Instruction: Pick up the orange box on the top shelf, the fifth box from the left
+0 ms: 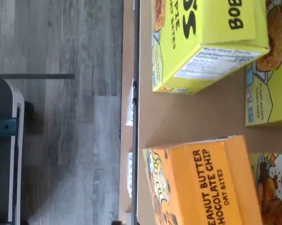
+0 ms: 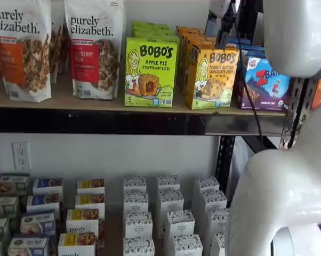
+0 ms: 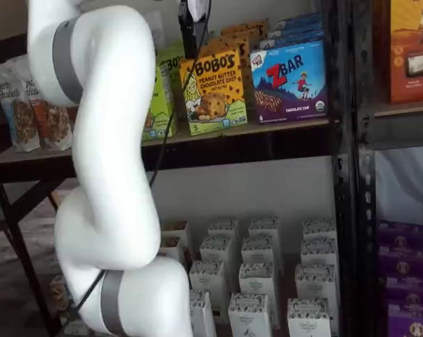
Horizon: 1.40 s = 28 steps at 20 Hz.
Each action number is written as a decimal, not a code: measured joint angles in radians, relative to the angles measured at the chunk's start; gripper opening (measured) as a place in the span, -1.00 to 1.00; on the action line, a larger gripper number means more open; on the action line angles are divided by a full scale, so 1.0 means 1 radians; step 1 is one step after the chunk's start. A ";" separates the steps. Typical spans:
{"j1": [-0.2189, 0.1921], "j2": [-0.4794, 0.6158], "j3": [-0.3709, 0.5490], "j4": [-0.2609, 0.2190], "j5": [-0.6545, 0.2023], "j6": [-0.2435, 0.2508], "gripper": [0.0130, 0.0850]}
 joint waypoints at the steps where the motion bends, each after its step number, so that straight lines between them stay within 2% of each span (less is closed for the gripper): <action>1: 0.005 -0.004 0.008 -0.007 -0.008 0.002 1.00; 9: 0.037 -0.021 0.060 -0.058 -0.045 0.017 1.00; 14: 0.043 -0.020 0.076 -0.067 -0.054 0.021 1.00; 28: 0.026 0.018 0.084 -0.082 -0.056 -0.001 1.00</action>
